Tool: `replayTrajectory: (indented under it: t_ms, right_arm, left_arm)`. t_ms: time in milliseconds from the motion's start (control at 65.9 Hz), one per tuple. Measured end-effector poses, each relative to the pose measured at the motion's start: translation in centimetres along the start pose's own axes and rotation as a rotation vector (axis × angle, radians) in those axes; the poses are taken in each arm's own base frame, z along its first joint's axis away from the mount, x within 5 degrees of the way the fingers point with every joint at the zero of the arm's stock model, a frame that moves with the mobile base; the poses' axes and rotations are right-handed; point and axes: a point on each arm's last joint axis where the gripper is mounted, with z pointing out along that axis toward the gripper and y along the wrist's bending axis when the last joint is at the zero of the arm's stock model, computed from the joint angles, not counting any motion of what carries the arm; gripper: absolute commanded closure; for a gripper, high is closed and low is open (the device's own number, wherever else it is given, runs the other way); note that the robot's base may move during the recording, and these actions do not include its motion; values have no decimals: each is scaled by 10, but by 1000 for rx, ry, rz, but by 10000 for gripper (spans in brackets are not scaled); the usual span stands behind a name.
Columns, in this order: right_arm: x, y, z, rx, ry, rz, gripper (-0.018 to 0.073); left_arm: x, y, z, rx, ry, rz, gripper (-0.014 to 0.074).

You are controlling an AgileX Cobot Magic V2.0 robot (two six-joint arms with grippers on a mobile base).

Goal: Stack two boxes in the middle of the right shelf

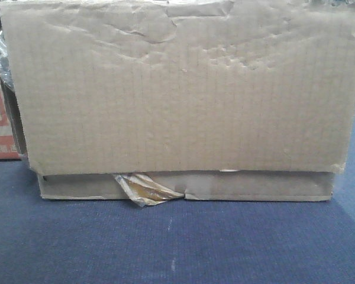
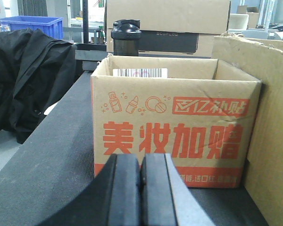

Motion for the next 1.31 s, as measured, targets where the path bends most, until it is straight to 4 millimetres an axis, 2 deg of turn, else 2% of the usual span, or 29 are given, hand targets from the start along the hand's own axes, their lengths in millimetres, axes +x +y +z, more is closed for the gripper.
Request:
replayTrajectory:
  t_ms: [516, 835, 1017, 1123, 1306]
  right_arm:
    - [0, 0, 0, 0, 0, 0, 712]
    - [-3, 0, 0, 4, -34, 0, 712]
    - [-9, -1, 0, 11, -100, 0, 712]
    - [-26, 0, -3, 10, -154, 0, 712]
    - [-97, 3, -26, -1, -356, -2, 712]
  left_arm:
    - [-1, 0, 0, 1, -16, 0, 707]
    - [-8, -1, 0, 7, -93, -8, 707]
    - [-19, -1, -2, 15, -214, -8, 707]
    - [-32, -1, -5, 16, -261, -10, 707]
    - [-91, -2, -19, 16, -390, -10, 707]
